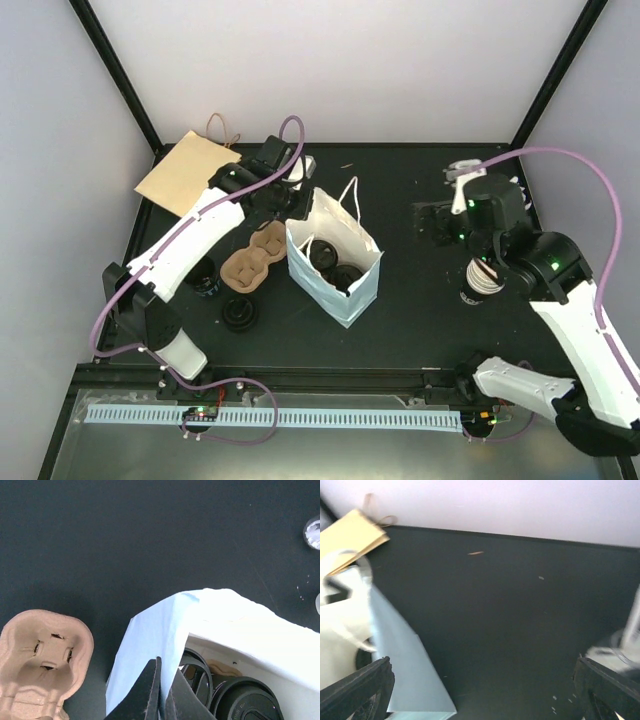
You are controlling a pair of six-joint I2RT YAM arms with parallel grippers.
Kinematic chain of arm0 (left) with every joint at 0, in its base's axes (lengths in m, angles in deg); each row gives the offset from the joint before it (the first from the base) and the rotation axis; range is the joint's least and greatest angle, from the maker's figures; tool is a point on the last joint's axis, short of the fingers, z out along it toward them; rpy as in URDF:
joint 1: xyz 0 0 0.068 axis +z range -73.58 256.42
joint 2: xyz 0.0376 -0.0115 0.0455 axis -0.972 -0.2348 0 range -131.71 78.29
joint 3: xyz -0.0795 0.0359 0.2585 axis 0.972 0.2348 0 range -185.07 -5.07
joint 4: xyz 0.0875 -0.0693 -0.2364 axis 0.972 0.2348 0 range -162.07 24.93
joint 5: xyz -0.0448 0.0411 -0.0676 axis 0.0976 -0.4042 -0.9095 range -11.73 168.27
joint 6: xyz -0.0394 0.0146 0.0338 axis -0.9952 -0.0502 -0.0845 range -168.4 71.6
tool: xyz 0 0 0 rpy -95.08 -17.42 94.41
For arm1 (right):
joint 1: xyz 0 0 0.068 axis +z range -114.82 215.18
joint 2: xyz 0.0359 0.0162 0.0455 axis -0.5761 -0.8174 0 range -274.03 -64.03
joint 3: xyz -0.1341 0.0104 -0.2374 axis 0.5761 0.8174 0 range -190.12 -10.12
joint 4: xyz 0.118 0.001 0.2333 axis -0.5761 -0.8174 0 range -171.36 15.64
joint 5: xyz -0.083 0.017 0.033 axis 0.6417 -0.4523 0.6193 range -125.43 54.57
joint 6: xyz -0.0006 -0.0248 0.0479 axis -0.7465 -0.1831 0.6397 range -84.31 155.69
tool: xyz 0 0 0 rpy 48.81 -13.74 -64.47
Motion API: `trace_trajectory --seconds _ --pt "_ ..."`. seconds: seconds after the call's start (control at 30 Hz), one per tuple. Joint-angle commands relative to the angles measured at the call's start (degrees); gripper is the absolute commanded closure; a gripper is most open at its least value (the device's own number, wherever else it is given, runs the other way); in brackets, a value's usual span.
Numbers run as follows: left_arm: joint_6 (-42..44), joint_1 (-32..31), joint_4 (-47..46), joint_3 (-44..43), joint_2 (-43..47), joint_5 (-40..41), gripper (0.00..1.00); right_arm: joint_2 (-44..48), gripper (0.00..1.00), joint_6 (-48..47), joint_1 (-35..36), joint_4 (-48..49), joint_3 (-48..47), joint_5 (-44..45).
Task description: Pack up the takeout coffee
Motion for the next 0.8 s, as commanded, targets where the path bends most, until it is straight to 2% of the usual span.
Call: trace_trajectory --seconds 0.0,0.07,0.13,0.23,0.3,0.5,0.77 --pt "-1.0 0.4 -1.7 -2.5 0.2 -1.3 0.98 2.1 0.0 6.1 -7.7 -3.9 1.7 4.4" --pt "-0.8 0.5 -1.6 -2.2 0.8 -1.3 0.93 1.8 0.0 7.6 -10.1 -4.8 2.5 5.1" --pt "-0.5 0.5 -1.5 -1.7 1.9 -1.4 0.81 0.9 0.0 10.4 -10.8 -6.4 2.6 7.1" --pt "-0.3 0.5 -1.7 -0.9 3.7 -1.7 0.7 -0.4 0.0 12.9 -10.8 -8.1 2.4 8.2" --pt "-0.1 0.5 -1.9 -0.5 4.9 -2.2 0.65 -0.5 0.0 14.3 -10.8 -8.1 3.1 8.9" --pt "0.4 0.5 -1.8 0.1 8.5 -3.5 0.48 2.2 0.0 10.6 -10.8 -4.3 8.6 8.7" --pt "1.4 0.5 -2.1 2.1 17.3 -4.6 0.29 0.5 0.02 12.1 -13.6 -6.9 7.7 10.6"
